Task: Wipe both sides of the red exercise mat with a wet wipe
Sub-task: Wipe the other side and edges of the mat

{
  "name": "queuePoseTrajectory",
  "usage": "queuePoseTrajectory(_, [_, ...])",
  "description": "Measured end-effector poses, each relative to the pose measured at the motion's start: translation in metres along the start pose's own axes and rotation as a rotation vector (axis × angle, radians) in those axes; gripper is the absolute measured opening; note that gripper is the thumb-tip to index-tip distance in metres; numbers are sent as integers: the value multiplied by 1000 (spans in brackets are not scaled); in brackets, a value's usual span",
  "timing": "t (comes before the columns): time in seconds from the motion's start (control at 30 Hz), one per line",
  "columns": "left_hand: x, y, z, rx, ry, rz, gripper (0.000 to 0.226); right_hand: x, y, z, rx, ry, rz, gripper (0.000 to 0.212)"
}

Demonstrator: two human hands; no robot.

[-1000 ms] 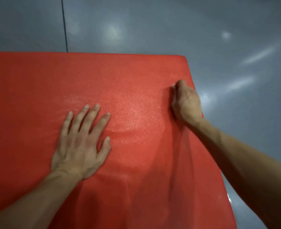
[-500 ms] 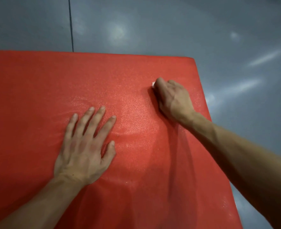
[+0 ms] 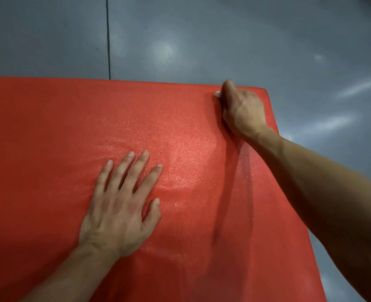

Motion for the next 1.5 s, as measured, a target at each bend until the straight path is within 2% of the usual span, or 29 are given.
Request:
queuePoseTrajectory(0.1, [-1, 0, 1, -3, 6, 2, 66, 80, 3, -16, -33, -380, 59, 24])
queuePoseTrajectory(0.17, [-1, -1, 1, -9, 2, 10, 66, 81, 0, -18, -35, -439, 73, 20])
queuePoseTrajectory(0.23, [-1, 1, 1, -3, 0, 12, 67, 38, -12, -24, -61, -376, 32, 23])
queuePoseTrajectory(0.33, [-1, 2, 1, 8, -4, 18, 66, -47, -25, -27, -166, -111, -56, 20])
queuePoseTrajectory(0.4, [-1, 1, 1, 12, -8, 19, 66, -50, -24, -34, -198, -34, -3, 18])
queuePoseTrajectory(0.53, [-2, 2, 0, 11, -6, 32, 65, 61, -6, -55, -224, -451, 68, 18])
queuePoseTrajectory(0.57, [-1, 2, 0, 6, -6, 35, 65, 67, -6, -58, -245, -495, 86, 18])
queuePoseTrajectory(0.63, [-2, 1, 1, -6, 4, 39, 66, 34, -15, -64, -333, -447, 125, 20])
queuePoseTrajectory(0.73, [-3, 0, 2, -21, 15, 39, 66, -70, -33, -61, -489, -255, 129, 30])
queuePoseTrajectory(0.8, [-3, 0, 2, -18, 9, 38, 66, -145, -38, -49, -532, -140, 52, 38])
queuePoseTrajectory(0.87, [-2, 1, 1, -9, 1, 35, 65, -185, -38, -44, -501, -92, -44, 41])
queuePoseTrajectory(0.9, [-2, 1, 1, -9, 2, 32, 65, -184, -37, -43, -481, -108, -64, 40])
queuePoseTrajectory(1.1, [-4, 0, 2, -13, 12, 32, 66, -46, -18, -51, -351, -365, 134, 41])
queuePoseTrajectory(1.17, [-4, 0, 2, -16, 17, 33, 66, -62, -18, -44, -270, -308, 113, 30])
queuePoseTrajectory(1.3, [-3, 1, 2, -7, 13, 47, 65, -192, -27, -12, -202, 0, -67, 30])
queuePoseTrajectory(1.37, [-3, 1, 1, -10, 9, 35, 64, -230, -26, -1, -153, 153, -46, 30])
queuePoseTrajectory(1.43, [-2, 0, 1, -16, 7, 33, 64, -205, -27, -4, -139, 168, 7, 31])
queuePoseTrajectory(1.5, [-3, 0, 2, -14, 10, 29, 65, -135, -26, -14, -138, 34, 72, 29])
Point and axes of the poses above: each hand's wrist, its own z-axis away from the middle knuckle, its own y-axis out of the back of the hand, x = y × z, the point moved 10 cm from there along -z, towards the middle knuckle, and after that the axes turned 13 degrees about -y, right-handed, at the moved point
